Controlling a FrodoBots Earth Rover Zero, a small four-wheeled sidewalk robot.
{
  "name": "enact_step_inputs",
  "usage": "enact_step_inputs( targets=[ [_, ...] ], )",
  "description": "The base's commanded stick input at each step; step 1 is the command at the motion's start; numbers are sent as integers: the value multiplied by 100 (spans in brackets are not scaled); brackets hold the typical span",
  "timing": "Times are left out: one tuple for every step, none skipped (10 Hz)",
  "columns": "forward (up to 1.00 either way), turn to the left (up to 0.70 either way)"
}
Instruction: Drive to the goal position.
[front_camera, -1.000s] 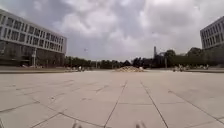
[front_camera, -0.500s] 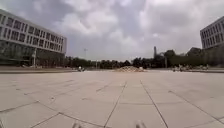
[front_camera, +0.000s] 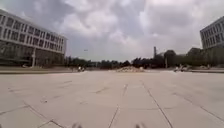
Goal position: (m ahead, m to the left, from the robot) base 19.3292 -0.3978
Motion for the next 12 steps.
enact_step_inputs(
  targets=[
    [70, 0],
    [70, 0],
    [70, 0],
    [70, 0],
    [70, 0],
    [70, 0],
    [70, 1],
    [70, 3],
    [70, 7],
    [67, 10],
    [65, 13],
    [65, 15]
  ],
)
